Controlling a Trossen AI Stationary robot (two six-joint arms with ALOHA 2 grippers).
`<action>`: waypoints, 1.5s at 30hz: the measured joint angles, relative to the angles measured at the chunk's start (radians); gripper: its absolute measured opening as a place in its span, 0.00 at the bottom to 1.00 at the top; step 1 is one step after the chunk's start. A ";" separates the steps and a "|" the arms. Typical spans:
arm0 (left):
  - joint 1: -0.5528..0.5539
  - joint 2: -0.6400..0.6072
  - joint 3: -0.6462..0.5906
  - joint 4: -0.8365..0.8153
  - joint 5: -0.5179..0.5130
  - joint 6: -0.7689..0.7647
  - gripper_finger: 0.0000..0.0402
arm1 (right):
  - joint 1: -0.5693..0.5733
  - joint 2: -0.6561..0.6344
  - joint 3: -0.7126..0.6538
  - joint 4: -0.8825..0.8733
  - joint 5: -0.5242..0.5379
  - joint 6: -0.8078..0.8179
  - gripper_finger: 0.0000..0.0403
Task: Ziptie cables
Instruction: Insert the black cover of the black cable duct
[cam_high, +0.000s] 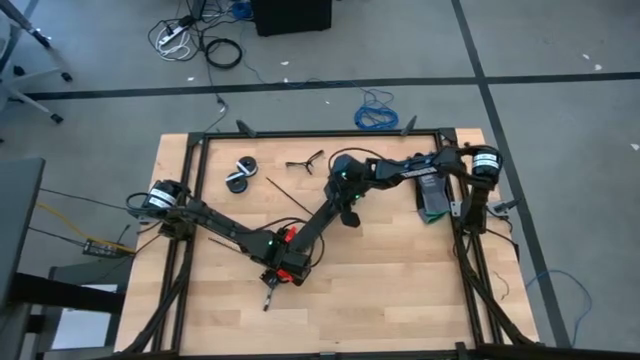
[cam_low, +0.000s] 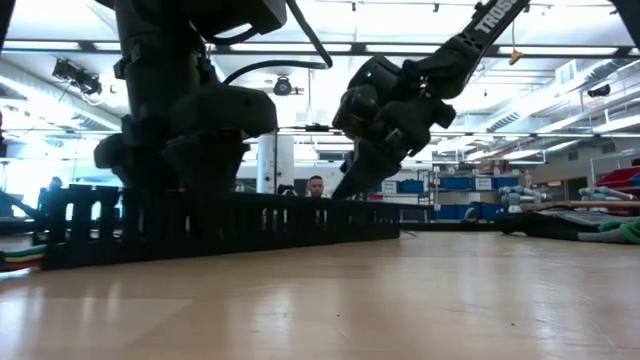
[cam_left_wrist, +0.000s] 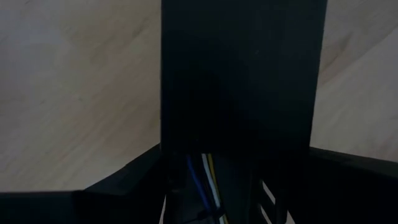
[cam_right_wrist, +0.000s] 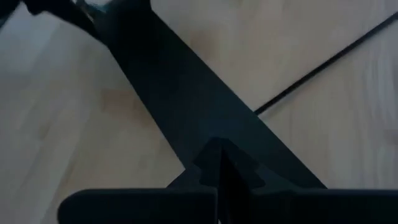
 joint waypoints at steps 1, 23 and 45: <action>-0.001 0.000 0.000 -0.005 0.003 -0.003 0.60 | 0.002 0.011 0.000 0.015 -0.013 0.001 0.00; -0.003 0.000 0.000 -0.005 0.007 -0.006 0.60 | 0.107 0.116 0.071 0.074 -0.053 0.087 0.00; 0.000 0.002 0.000 0.015 -0.025 -0.012 0.59 | 0.037 0.023 0.068 -0.013 -0.113 0.063 0.00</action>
